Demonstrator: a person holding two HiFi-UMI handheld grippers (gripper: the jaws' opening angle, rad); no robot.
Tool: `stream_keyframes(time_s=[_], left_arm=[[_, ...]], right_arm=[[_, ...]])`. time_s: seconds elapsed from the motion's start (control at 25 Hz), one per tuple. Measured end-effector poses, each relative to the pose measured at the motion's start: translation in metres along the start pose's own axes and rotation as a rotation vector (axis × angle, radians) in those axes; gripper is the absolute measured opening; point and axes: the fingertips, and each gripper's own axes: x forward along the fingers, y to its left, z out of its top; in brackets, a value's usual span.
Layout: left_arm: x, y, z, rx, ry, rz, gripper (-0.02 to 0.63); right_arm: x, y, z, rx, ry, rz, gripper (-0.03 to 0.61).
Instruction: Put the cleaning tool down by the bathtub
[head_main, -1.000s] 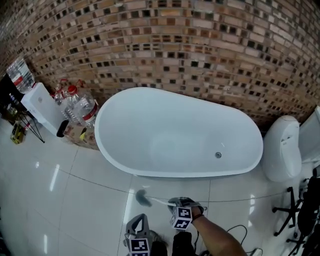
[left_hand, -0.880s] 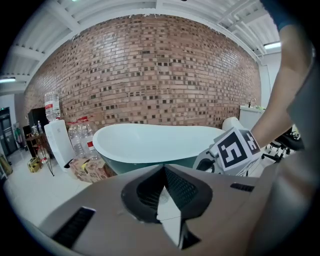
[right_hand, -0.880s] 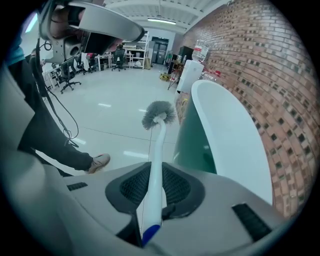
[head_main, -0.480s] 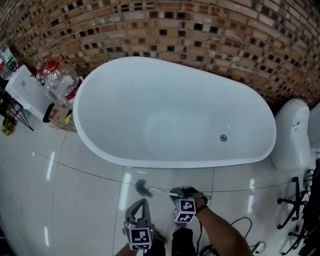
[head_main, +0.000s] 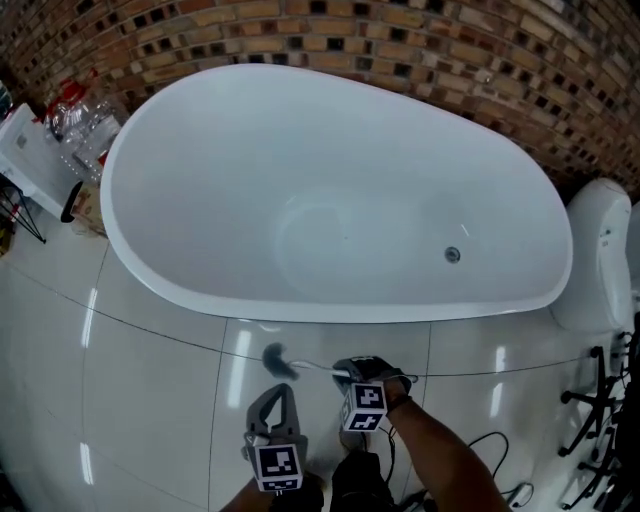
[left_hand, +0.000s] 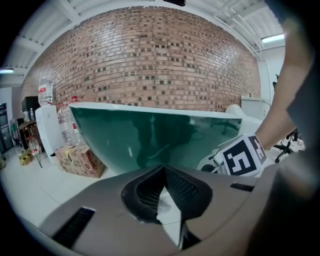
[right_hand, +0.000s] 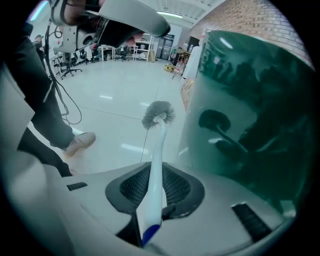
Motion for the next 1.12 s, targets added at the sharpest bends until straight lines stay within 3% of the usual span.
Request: stream_keyframes(time_s=[0.28,0.52,0.68,0.96,1.12], left_arm=[[0.045,-0.007,-0.074,-0.017,0.027,0.014,0.005],[0.078,-0.034,-0.14,-0.056,0.056,-0.001,0.005],[0.085,-0.033,-0.174,-0.081,0.079,0.014,0.005],[0.102,-0.037,-0.192,-0.069,0.075,0.011,0.005],[0.099,-0.039,-0.187,-0.049,0.059,0.001,0.005]], right_arm=[[0.091,0.003,-0.045,0.001,0.03,-0.018,0.08],[0.161,0.015,-0.099,-0.012,0.087,0.009,0.081],[0.195,0.022,-0.114,-0.036,0.121,0.022,0.081],[0.236,0.023,-0.139,-0.061,0.194,0.018,0.086],[0.236,0.019,-0.141,-0.001,0.194,-0.004,0.091]])
